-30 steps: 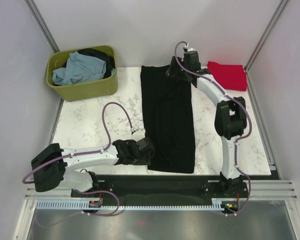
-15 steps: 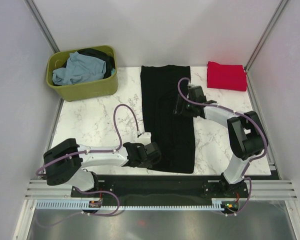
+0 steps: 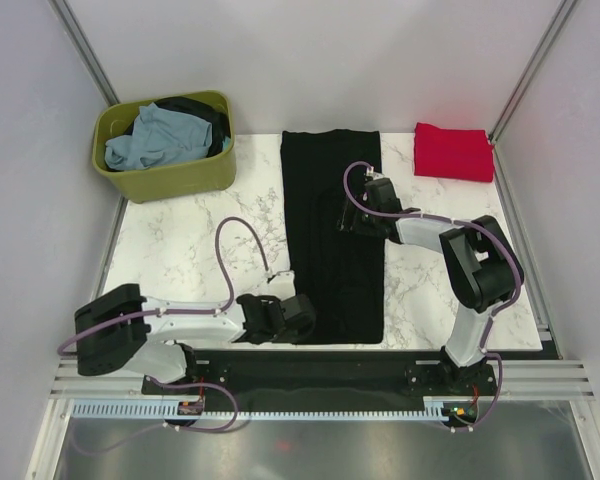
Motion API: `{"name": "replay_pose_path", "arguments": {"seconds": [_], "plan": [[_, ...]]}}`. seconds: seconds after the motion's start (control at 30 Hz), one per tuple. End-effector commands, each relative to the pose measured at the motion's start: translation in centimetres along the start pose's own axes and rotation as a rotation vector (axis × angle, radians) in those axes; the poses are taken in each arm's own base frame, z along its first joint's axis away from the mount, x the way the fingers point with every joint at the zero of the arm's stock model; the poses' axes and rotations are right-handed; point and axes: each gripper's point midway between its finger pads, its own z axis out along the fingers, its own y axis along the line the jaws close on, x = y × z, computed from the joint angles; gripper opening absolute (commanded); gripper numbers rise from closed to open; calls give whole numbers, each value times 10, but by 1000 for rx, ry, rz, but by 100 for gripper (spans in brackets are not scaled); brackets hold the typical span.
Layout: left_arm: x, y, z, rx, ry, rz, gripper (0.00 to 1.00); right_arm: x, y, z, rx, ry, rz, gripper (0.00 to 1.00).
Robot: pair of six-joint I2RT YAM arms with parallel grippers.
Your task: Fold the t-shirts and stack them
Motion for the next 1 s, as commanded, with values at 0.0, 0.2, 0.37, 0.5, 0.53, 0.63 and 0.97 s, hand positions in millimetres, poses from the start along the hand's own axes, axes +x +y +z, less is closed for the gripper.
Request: {"name": "replay_pose_path", "arguments": {"seconds": [0.0, 0.2, 0.37, 0.5, 0.53, 0.63, 0.97], "plan": [[23, 30, -15, -63, 42, -79, 16, 59, -58, 11, 218, 153, 10, 76], [37, 77, -55, -161, 66, -127, 21, 63, -69, 5, 277, 162, 22, 77], [30, 65, -64, -102, 60, -97, 54, 62, -60, -1, 236, 169, 11, 77], [5, 43, -68, -77, -22, -61, 67, 46, -37, -21, 158, 157, -27, 78], [-2, 33, -70, -61, -40, -60, 70, 39, -32, -27, 148, 143, -47, 79], [-21, -2, -71, 41, -95, -23, 75, 21, -22, -57, 156, 100, -72, 80], [-98, -27, -30, 165, -106, -41, 72, 76, -42, -151, 161, 56, 45, 82]]}}
